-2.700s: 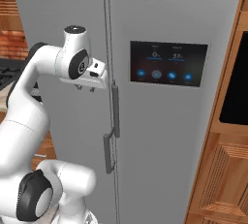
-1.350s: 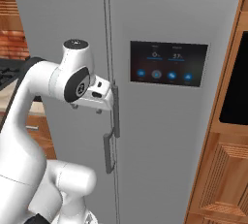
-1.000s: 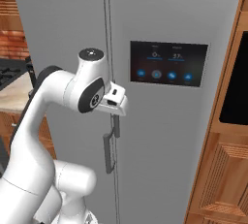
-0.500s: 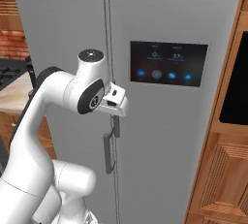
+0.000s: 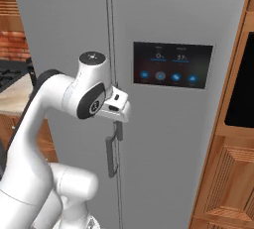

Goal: Take the lemon wedge from the fridge and place it on the plate with fish on the dining counter.

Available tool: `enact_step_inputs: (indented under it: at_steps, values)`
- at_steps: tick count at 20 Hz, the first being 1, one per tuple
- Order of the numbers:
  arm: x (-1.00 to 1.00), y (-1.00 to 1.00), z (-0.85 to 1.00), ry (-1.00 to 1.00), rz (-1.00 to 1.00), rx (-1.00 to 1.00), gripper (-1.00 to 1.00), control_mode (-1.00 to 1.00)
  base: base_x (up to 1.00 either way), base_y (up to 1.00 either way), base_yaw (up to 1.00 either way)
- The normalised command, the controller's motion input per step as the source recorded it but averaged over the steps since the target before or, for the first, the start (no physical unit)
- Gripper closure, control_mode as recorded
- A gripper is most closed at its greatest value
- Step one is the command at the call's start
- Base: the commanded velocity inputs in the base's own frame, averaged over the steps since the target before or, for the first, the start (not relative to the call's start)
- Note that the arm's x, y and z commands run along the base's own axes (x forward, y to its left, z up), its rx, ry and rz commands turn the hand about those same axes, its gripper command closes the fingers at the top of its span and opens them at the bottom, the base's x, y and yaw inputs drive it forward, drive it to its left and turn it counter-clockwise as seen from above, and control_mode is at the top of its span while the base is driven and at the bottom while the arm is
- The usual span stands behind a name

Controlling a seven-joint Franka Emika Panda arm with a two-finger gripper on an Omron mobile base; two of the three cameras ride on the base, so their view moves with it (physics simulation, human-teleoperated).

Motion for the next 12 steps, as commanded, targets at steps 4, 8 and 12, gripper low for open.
enact_step_inputs:
  at_steps: [4,8,12]
  values:
    - [0.0,0.0,0.0,0.0,0.0,0.0,-1.0,1.0,-0.66,-0.06,-0.01]
    - [0.0,0.0,0.0,0.0,0.0,0.0,-1.0,1.0,-0.73,-0.12,0.0]
    - [0.0,0.0,0.0,0.0,0.0,0.0,-1.0,1.0,-0.66,-0.29,-0.01]
